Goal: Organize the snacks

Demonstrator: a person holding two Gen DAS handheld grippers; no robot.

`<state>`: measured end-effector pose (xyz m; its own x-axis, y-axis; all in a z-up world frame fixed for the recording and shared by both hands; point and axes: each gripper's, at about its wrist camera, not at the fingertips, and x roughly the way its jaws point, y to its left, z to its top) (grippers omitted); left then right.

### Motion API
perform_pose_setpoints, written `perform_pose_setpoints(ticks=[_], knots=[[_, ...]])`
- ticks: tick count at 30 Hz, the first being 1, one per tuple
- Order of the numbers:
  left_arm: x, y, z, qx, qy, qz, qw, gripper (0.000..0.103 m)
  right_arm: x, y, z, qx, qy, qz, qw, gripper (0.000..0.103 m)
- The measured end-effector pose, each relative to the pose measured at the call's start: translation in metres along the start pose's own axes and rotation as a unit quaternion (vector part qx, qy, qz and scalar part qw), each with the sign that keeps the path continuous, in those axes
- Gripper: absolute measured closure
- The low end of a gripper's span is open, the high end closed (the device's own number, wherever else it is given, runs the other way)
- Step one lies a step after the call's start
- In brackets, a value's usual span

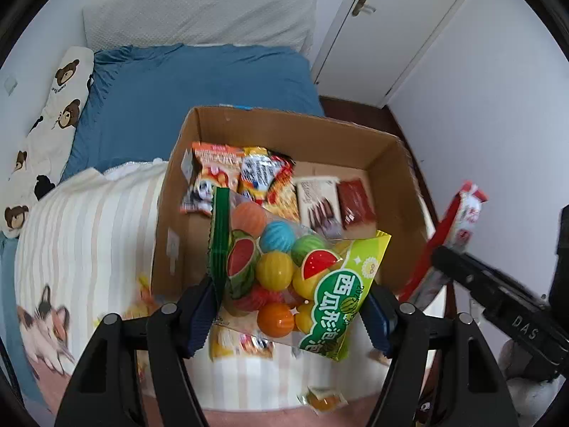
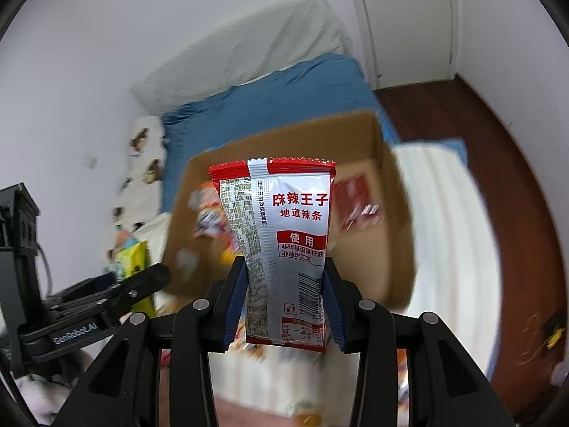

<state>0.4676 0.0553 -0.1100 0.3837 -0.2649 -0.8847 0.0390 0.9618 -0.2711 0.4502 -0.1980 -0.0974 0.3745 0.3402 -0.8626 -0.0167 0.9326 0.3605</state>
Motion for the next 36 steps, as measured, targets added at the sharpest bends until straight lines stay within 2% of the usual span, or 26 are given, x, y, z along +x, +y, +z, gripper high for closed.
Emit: perform_pose_setpoints(ticks=[2,5,11,15,16,17,18,20,21,23,26,36], knots=[[0.014,0.006,0.023,-0.004,0.016,0.012,0.9998,0.034,0.017,-0.003,0.019,-0.003,0.012,-0.021,1.000,0.060],[0.046,0.017,0.041,-0.010,0.051,0.031,0.9981,0.034,0.046,-0.008,0.036,-0.010,0.038,-0.049,0.998,0.060],[0.096,0.039,0.039,-0.026,0.118,0.055,0.9911,0.033,0.107,-0.024,0.042,-0.020,0.102,-0.081,0.991,0.060],[0.119,0.052,0.024,-0.041,0.159,0.062,0.9845,0.030,0.150,-0.033,0.028,-0.041,0.195,-0.087,0.976,0.058],[0.122,0.054,0.022,-0.040,0.161,0.063,0.9842,0.029,0.158,-0.031,0.024,-0.044,0.213,-0.091,0.972,0.055],[0.124,0.054,0.020,-0.037,0.161,0.064,0.9843,0.028,0.165,-0.033,0.022,-0.043,0.223,-0.096,0.969,0.047],[0.125,0.053,0.019,-0.035,0.161,0.062,0.9844,0.026,0.167,-0.034,0.021,-0.041,0.225,-0.091,0.969,0.044],[0.127,0.050,0.017,-0.035,0.162,0.047,0.9850,0.017,0.168,-0.033,0.022,-0.032,0.223,-0.076,0.971,0.029],[0.127,0.048,0.017,-0.034,0.163,0.043,0.9851,0.012,0.168,-0.031,0.022,-0.031,0.222,-0.072,0.972,0.025],[0.124,0.049,0.018,-0.035,0.160,0.043,0.9855,0.011,0.167,-0.026,0.023,-0.032,0.218,-0.072,0.973,0.014],[0.115,0.049,0.021,-0.038,0.144,0.039,0.9880,0.004,0.165,-0.019,0.024,-0.033,0.215,-0.072,0.973,0.010],[0.074,0.036,0.026,-0.023,0.089,0.049,0.9946,0.004,0.129,-0.009,0.030,-0.022,0.175,-0.078,0.981,0.007]])
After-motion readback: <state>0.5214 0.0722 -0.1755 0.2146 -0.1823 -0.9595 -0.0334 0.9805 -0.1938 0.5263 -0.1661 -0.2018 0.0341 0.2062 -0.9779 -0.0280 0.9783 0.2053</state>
